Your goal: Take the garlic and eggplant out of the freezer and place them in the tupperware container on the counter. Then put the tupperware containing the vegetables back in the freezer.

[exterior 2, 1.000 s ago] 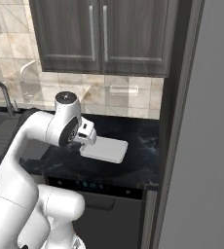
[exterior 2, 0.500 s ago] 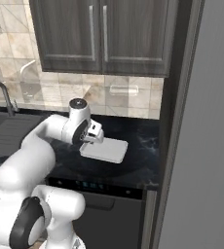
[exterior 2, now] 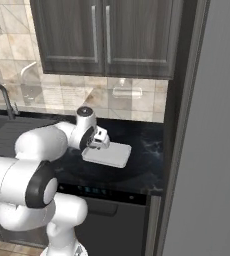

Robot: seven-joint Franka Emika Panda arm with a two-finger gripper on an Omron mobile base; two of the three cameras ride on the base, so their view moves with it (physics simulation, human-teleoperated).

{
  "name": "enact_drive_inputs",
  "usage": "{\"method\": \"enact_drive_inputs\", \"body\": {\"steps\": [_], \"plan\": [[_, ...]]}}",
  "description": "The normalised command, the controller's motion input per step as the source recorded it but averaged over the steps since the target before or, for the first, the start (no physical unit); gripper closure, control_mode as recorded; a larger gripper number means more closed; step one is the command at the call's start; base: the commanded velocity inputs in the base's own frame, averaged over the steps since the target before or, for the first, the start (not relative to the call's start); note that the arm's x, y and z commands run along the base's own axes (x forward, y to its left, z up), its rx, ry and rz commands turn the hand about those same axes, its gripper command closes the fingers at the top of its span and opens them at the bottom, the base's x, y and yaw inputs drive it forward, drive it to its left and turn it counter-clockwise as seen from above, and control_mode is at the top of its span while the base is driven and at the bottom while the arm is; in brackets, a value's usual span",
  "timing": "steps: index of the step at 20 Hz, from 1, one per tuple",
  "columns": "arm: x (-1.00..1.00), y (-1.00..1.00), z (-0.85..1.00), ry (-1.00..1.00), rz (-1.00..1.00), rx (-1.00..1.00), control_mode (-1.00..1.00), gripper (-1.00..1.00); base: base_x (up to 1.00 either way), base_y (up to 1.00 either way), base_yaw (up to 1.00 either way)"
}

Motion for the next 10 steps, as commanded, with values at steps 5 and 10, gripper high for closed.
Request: {"method": "enact_drive_inputs", "body": {"steps": [5, 10], "plan": [[0.25, 0.0, -0.39, 0.01, 0.0, 0.0, -1.0, 1.0, 0.0, 0.0, 0.0], [0.16, 0.0, -0.38, 0.0, -0.01, 0.0, -1.0, 1.0, 0.0, 0.0, 0.0]]}}
